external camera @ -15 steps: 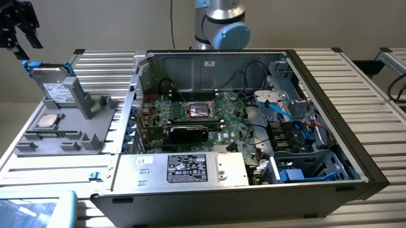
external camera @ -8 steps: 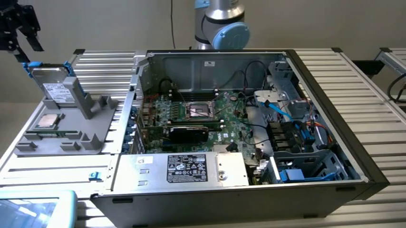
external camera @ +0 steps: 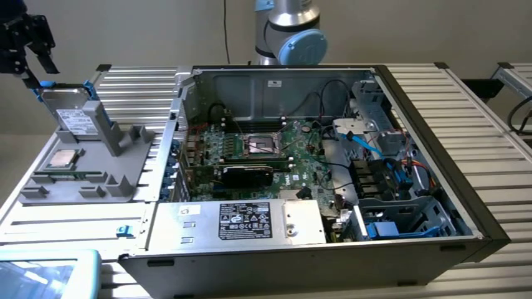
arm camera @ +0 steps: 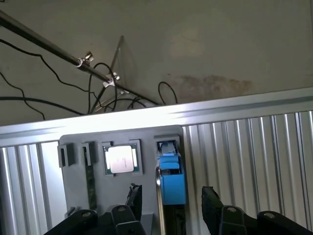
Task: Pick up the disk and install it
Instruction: 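Pick up the disk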
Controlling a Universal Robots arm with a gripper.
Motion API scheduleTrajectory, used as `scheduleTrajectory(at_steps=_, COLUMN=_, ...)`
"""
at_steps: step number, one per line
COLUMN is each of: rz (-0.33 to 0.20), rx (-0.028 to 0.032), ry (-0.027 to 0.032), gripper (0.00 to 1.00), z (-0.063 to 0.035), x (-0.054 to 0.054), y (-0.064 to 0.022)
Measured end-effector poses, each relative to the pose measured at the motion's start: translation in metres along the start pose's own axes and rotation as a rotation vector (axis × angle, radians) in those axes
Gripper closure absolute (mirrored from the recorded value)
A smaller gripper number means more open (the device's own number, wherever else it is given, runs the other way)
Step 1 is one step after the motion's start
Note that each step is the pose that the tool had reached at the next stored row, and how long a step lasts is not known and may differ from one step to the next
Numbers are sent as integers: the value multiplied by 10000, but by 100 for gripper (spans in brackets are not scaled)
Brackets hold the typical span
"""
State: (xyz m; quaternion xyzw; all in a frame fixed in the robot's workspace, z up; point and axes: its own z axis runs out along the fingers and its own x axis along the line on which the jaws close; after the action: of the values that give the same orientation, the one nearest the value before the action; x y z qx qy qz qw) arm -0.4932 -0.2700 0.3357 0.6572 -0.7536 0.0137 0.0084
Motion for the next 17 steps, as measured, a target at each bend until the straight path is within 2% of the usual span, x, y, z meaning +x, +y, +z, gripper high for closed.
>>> scheduleTrajectory(at_steps=9, rz=-415, rx=9, ry=-3, gripper=40, z=165, x=-5, y=1)
scheduleTrajectory(at_steps=17, rz=-552, rx=11, ry=-5, gripper=40, z=310, x=-10, y=3)
